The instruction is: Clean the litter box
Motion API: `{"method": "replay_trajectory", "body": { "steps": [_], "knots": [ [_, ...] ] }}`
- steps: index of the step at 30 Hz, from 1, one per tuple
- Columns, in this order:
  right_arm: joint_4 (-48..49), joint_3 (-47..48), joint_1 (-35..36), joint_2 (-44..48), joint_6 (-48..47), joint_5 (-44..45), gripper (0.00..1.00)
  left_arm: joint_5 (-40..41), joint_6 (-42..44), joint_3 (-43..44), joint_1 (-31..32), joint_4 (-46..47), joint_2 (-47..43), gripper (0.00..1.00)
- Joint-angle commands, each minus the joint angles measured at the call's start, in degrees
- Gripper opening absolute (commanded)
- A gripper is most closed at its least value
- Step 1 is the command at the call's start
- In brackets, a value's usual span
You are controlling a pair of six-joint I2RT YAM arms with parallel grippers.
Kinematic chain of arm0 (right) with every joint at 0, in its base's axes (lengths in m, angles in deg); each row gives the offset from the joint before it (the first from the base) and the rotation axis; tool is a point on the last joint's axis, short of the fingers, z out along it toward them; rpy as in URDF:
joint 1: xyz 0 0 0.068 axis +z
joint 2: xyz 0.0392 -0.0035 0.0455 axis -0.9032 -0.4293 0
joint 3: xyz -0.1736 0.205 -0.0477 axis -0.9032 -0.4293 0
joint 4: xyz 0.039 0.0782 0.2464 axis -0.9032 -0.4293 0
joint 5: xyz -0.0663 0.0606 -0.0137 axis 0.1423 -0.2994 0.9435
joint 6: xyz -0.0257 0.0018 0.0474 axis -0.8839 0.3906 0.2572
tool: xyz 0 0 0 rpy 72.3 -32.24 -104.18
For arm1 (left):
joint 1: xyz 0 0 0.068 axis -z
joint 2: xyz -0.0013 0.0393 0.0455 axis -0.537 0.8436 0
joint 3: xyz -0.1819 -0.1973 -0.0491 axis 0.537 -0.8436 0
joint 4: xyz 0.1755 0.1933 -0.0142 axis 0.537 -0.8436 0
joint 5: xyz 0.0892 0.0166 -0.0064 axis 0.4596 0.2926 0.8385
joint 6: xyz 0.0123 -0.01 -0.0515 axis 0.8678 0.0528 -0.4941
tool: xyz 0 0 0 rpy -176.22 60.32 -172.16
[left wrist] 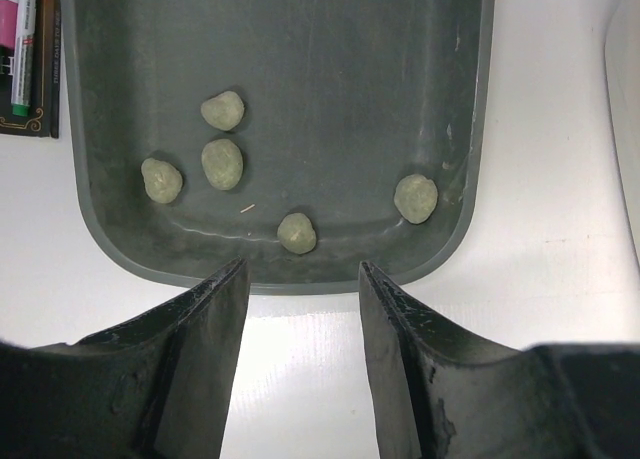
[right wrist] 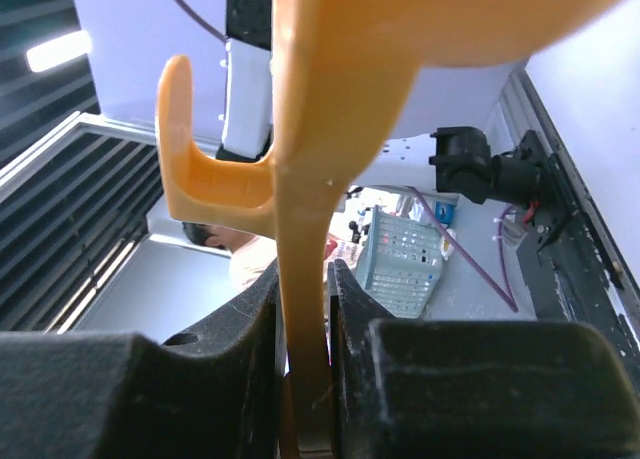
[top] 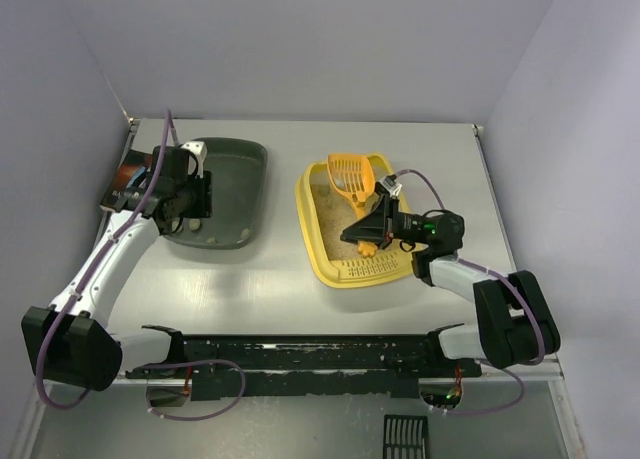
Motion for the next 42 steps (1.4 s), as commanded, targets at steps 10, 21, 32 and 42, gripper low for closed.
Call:
{"method": "replay_trajectory", "body": {
  "steps": [10, 21, 32, 42],
  "knots": [
    [7.4, 0.3, 0.5, 1.7, 1.1, 2.0, 0.0, -0.5, -1.1, -1.1, -2.9, 1.6, -3.3, 0.6],
    [-70.0, 26.1, 17.7, 0.1, -55.1, 19.3, 0.0, -7.0, -0.2, 16.9, -20.4, -6.5, 2.2, 0.39],
    [-81.2, 52.3, 30.2, -26.9, -62.3, 32.3, 0.0, -10.9, -0.7, 30.9, -31.6, -13.3, 4.7, 0.37],
    [-120.9, 89.3, 39.2, -51.3, -78.0, 55.5, 0.0, -4.2, -5.3, 28.7, -34.2, -12.4, 1.3, 0.91]
  ]
}}
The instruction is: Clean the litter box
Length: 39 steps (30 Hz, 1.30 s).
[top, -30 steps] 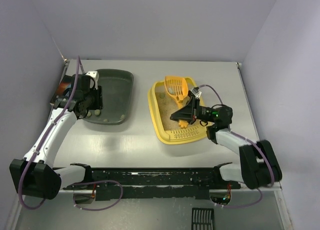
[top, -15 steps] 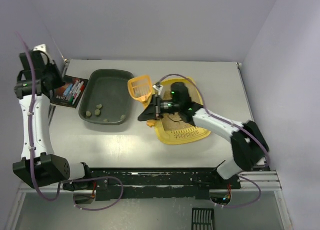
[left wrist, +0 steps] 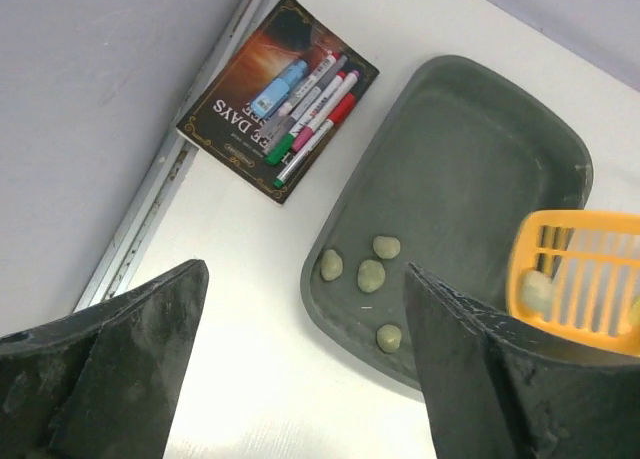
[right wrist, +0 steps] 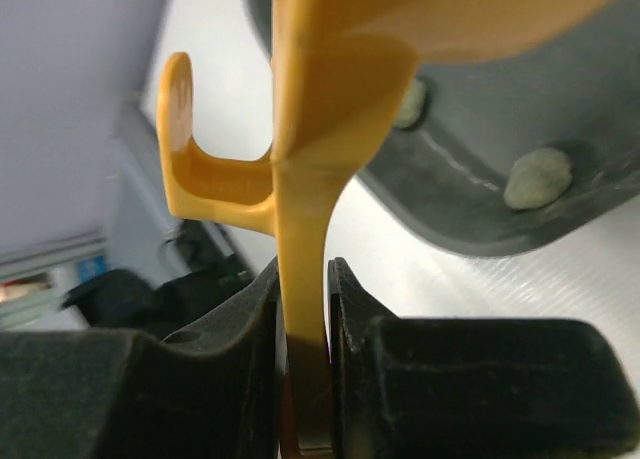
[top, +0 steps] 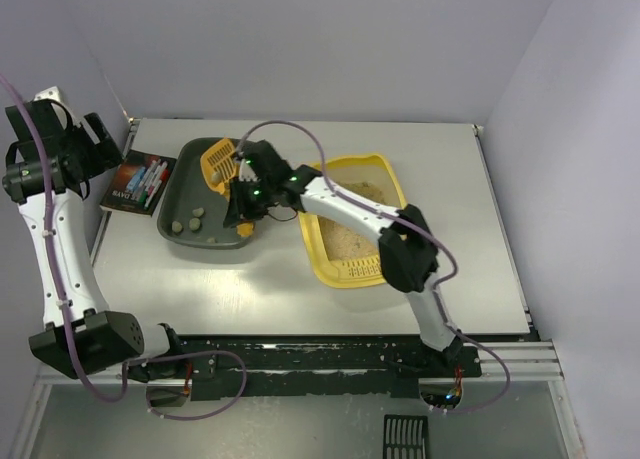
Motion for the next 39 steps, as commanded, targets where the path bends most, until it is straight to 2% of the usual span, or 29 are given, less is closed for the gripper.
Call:
{"method": "replay_trajectory", "body": {
  "steps": [1, 4, 7, 11, 19, 24, 27, 29, 31, 34, 35, 37, 39],
  "knots": [
    [-24.3, 13.6, 5.1, -9.6, -10.4, 18.1, 0.0, 4.7, -3.5, -1.0, -0.8, 0.5, -4.0, 0.92],
    [-33.1, 22.7, 8.1, -15.0, -13.1, 29.0, 0.0, 3.8, -3.7, -3.3, -0.8, 2.2, -5.1, 0.96],
    [-39.1, 27.4, 9.8, -18.1, -13.9, 35.3, 0.0, 1.7, -3.4, -1.6, -1.0, -0.7, -2.2, 0.98],
    [-40.1, 26.5, 10.9, -17.6, -14.0, 40.6, 0.0, 0.0, -2.9, -1.5, -1.7, -1.5, -0.5, 0.97],
    [-47.3, 31.8, 14.7, -21.4, -15.6, 54.8, 0.0, -1.5, -2.8, -5.6, -1.9, 2.2, -4.4, 0.98],
    [-47.1, 29.2, 15.5, -21.0, -14.8, 60.0, 0.0, -1.7, -3.4, -7.8, -1.9, 3.2, -5.8, 0.97],
    [-46.9, 28.8, 15.5, -18.8, -12.7, 61.2, 0.0, -5.9, -3.0, -7.9, -1.9, 3.1, -5.8, 0.96],
    [-44.6, 27.3, 15.5, -14.1, -11.8, 59.5, 0.0, -10.0, -2.2, -6.2, -1.8, 3.1, -5.3, 0.95],
    [-37.4, 21.8, 14.7, -4.5, -12.3, 53.3, 0.0, -12.4, -1.9, -3.8, -1.8, 3.6, -3.8, 0.95],
    [-27.3, 11.2, 9.4, 9.1, -10.2, 34.8, 0.0, -16.2, -2.7, 0.6, -1.3, 5.8, -0.2, 0.95],
    [-24.4, 7.5, 7.3, 13.1, -9.2, 29.0, 0.0, -17.4, -3.0, 2.7, -0.2, 6.2, 1.6, 0.98],
    [-20.5, 0.0, 3.0, 20.5, -7.5, 18.4, 0.0, -13.9, -2.4, 7.6, 6.0, 6.3, 5.3, 1.0],
    [-20.1, -5.5, -1.8, 26.6, -6.7, 12.5, 0.0, -6.6, -1.0, 11.9, 15.9, 6.3, 9.1, 1.0]
  ]
}}
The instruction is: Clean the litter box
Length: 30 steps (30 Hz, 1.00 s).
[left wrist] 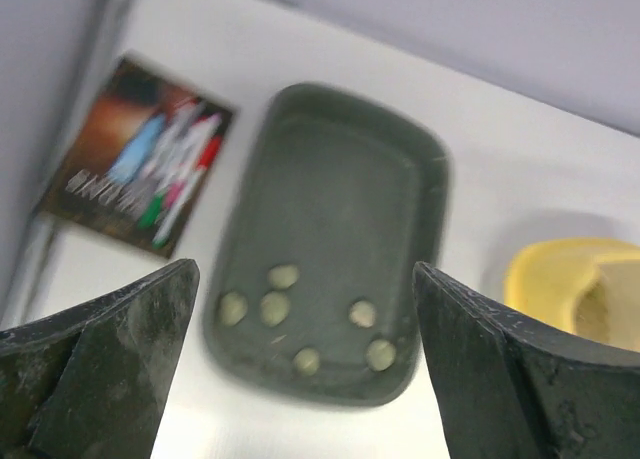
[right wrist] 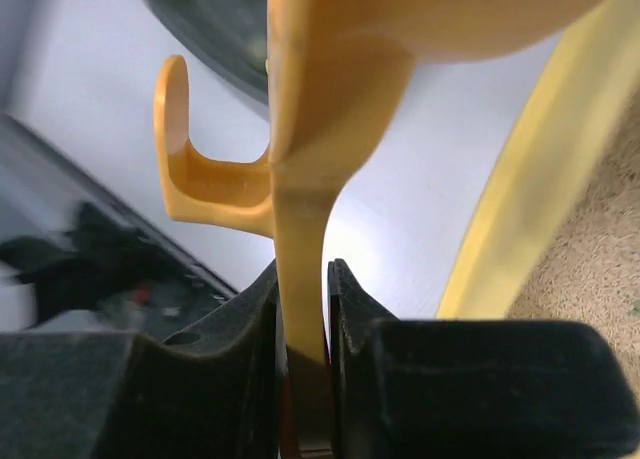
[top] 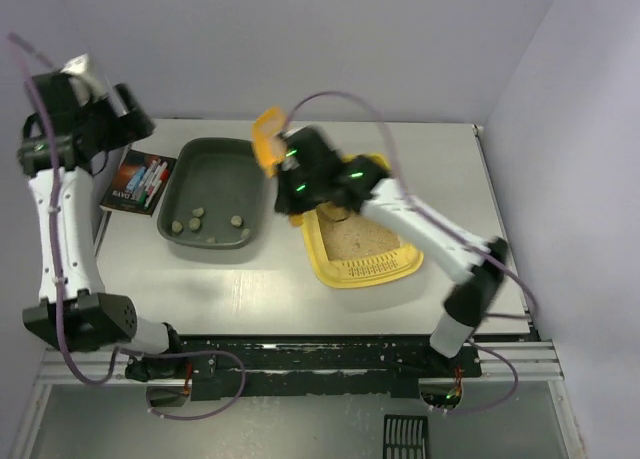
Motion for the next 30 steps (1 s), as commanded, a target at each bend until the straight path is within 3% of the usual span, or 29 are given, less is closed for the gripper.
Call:
{"method": "replay_trajectory", "body": {
  "steps": [1, 6, 11, 21, 30],
  "knots": [
    [7.5, -9.8, -9.7, 14.6, 3.9, -21.1, 0.0, 5.7, 1.9, 9.3, 16.7, 3.8, 8.2, 1.0],
    [-2.8, -16.1, -15.9, 23.2, 3.7, -20.8, 0.0, 2.5, -3.7, 14.2, 26.1, 6.5, 19.9, 1.0],
    [-6.7, -25.4, -21.4, 27.5, 4.3, -24.0, 0.0, 0.8, -6.1, 19.9, 32.3, 7.2, 31.4, 1.0],
    [-8.2, -32.9, -32.8, 21.0, -1.2, -26.7, 0.0, 4.1, -9.6, 27.3, 36.9, 8.7, 46.0, 1.0],
    [-4.0, -30.4, -37.6, 8.7, -4.1, -31.5, 0.0, 2.6, -22.7, 19.5, 38.5, 18.3, 46.4, 1.0]
  ]
}}
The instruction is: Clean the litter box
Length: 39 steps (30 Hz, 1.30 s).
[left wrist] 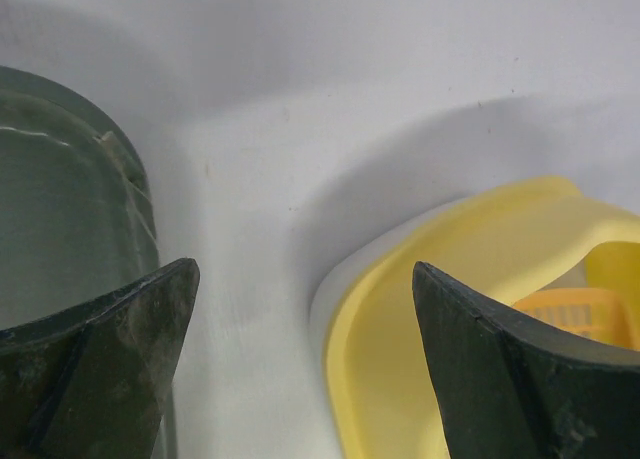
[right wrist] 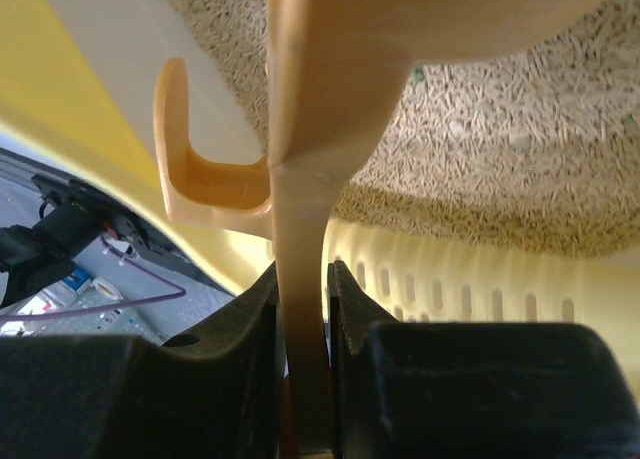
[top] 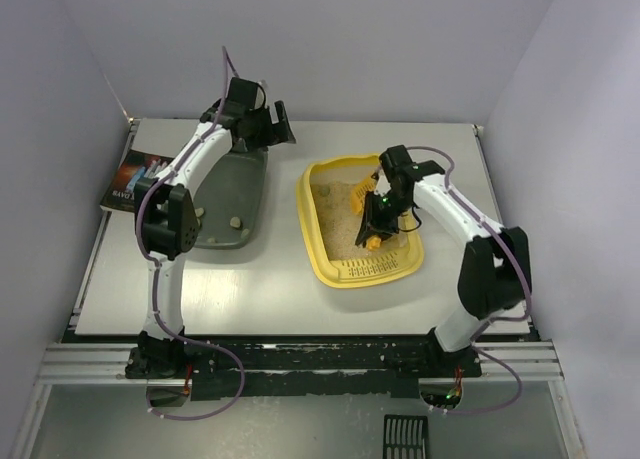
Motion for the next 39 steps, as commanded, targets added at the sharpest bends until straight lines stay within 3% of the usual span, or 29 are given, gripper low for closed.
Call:
{"method": "replay_trajectory", "body": {
  "steps": [1, 6, 13, 20, 32, 39],
  "knots": [
    [2.5, 2.8, -0.5, -5.6, -2.0, -3.5, 0.0, -1.1, -9.8, -6.5, 0.9, 8.9, -1.9, 1.0],
    [3.0, 6.5, -0.5, -12.4, -1.8, -1.9, 0.0, -6.3, -17.4, -15.2, 0.9, 17.8, -4.5, 1.0],
    [1.6, 13.4, -0.3, -19.3, -1.5, 1.3, 0.0, -13.1, -25.7, -16.5, 0.9, 20.0, -1.6, 1.0],
    [2.2, 15.0, 0.8, -23.2, -1.9, 1.4, 0.0, -11.2, -31.1, -23.1, 1.2, 25.6, -4.2, 1.0],
    [4.5, 16.9, 5.7, -28.1, -1.0, -3.4, 0.0, -11.9, -34.2, -28.8, 1.7, 20.4, -7.6, 1.0],
    [10.3, 12.4, 6.8, -27.0, 1.5, -7.7, 0.0, -13.2, -36.3, -28.6, 2.3, 18.2, -8.5, 1.0]
  ]
}}
